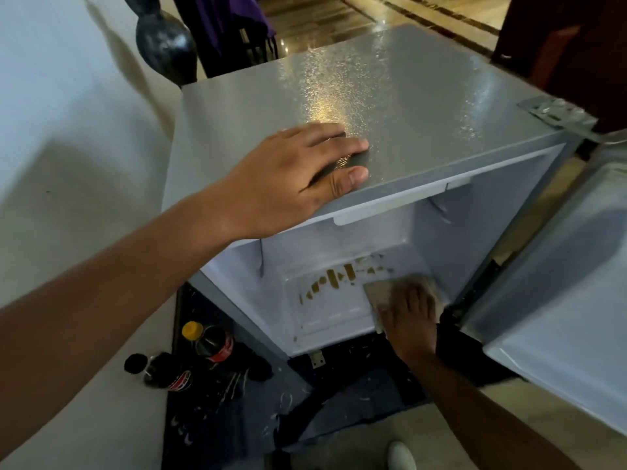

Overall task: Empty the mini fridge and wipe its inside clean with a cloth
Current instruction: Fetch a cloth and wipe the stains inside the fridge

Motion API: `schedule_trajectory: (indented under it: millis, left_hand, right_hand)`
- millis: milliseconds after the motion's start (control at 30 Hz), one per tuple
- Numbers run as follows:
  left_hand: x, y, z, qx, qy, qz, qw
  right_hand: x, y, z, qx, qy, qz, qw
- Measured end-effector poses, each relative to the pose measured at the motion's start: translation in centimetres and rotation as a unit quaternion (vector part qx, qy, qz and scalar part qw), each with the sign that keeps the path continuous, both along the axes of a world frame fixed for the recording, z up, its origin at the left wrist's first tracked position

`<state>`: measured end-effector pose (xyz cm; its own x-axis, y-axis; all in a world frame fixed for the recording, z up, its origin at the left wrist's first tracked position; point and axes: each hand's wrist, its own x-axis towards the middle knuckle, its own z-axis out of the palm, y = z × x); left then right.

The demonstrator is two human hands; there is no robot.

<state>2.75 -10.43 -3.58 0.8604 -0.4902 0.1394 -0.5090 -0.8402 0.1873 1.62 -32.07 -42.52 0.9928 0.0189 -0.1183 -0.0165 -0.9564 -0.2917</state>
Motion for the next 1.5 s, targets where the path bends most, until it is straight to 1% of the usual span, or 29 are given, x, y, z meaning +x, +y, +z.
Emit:
schedule_trajectory:
  millis: [100, 233, 433, 533, 667, 767, 867, 967, 1067, 1133, 1233, 1367, 1500]
  left_hand:
    - [0.2, 0.1, -0.1, 0.005, 0.018, 0.004, 1.000]
    - [0.4, 0.1, -0.1, 0.023, 0.029, 0.005, 0.999]
    - [0.1, 0.0, 0.1, 0.017, 0.022, 0.019, 0.999]
    - [-0.1, -0.2, 0.2, 0.010, 0.017, 0.025, 0.999]
    - [-0.2, -0.4, 0.3, 0.004, 0.013, 0.028, 1.000]
    - [-0.2, -0.3, 0.3, 0.012, 0.011, 0.018, 1.000]
    - [-0.1, 0.6, 0.4, 0.013, 0.046, 0.004, 0.999]
    - [0.0, 2.0, 0.5, 0.026, 0.071, -0.017, 0.997]
    - [-0.6, 3.5, 0.4, 0.033, 0.057, -0.011, 0.998]
    - [-0.9, 3.7, 0.1, 0.025, 0.046, -0.001, 0.999]
    - [-0.9, 3.6, 0.0, 0.016, 0.043, 0.007, 0.999]
    - [-1.0, 3.5, 0.2, 0.007, 0.048, 0.016, 0.999]
    - [-1.1, 3.1, 0.2, 0.001, 0.045, 0.022, 0.999]
  right_hand:
    - [0.5, 0.3, -0.4, 0.002, 0.002, -0.022, 1.000]
    - [3.0, 0.6, -0.2, 0.038, -0.010, -0.033, 0.999]
    - [7.8, 0.2, -0.5, 0.003, -0.030, 0.056, 0.998]
    - [8.9, 0.5, -1.1, -0.001, -0.021, 0.063, 0.998]
    - [8.6, 1.2, -1.2, 0.004, -0.005, 0.068, 0.998]
    - [7.4, 1.3, -1.1, 0.004, 0.006, 0.089, 0.996]
    - [4.5, 0.9, -1.3, 0.022, -0.007, 0.109, 0.994]
    - [1.2, -0.6, -2.2, 0.043, -0.040, 0.106, 0.993]
    - [-0.1, -2.3, -2.5, 0.048, -0.058, 0.106, 0.992]
    - [0.9, -2.8, -2.3, 0.047, -0.059, 0.100, 0.992]
    - [3.7, -2.3, -2.0, 0.049, -0.046, 0.056, 0.996]
    - [7.5, -0.3, -1.6, 0.023, -0.020, 0.035, 0.999]
    - [10.4, 2.0, -0.6, 0.045, 0.007, 0.011, 0.999]
